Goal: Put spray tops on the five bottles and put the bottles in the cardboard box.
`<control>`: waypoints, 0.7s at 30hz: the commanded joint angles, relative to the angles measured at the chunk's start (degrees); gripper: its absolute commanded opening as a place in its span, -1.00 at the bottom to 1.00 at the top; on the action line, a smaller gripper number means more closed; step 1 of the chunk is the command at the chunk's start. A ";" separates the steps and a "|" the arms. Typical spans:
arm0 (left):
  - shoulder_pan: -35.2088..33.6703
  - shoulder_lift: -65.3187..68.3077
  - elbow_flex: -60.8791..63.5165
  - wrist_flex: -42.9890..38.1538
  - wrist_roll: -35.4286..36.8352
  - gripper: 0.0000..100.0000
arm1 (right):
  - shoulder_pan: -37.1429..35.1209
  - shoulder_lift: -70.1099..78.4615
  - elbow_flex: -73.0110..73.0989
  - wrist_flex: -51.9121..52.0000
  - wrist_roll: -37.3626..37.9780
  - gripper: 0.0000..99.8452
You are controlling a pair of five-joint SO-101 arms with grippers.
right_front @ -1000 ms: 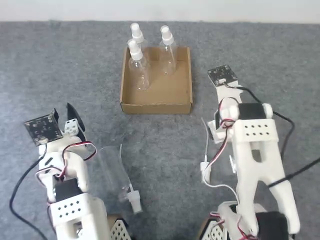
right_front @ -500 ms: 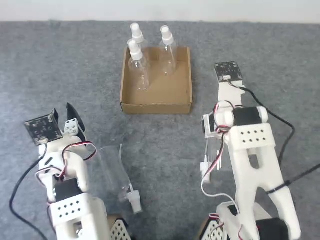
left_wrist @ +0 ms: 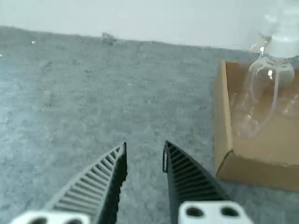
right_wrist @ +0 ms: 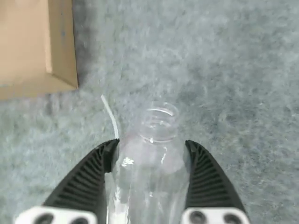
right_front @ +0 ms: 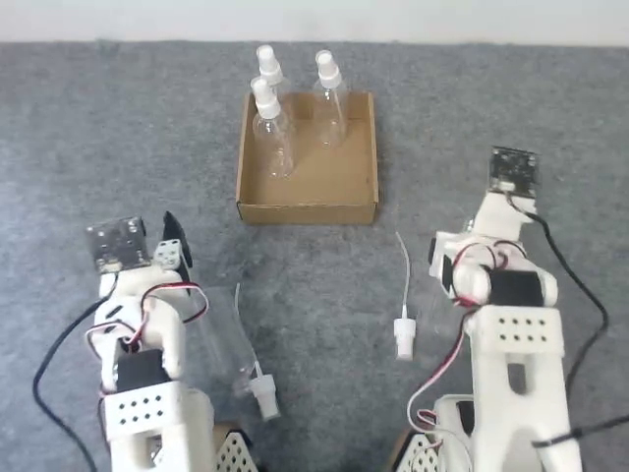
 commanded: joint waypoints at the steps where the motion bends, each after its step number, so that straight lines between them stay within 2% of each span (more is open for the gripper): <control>1: 0.53 -0.70 -5.93 3.43 -0.62 -0.76 | 2.51 -4.97 1.49 -3.65 -2.29 -0.88; 9: 0.79 -0.53 -13.14 13.36 -1.93 -0.76 | 7.34 -6.20 4.92 -9.89 -6.15 -0.95; 21: 14.51 -0.26 -24.22 35.25 -13.45 -0.76 | 9.27 -6.20 6.42 -12.53 -6.15 -0.97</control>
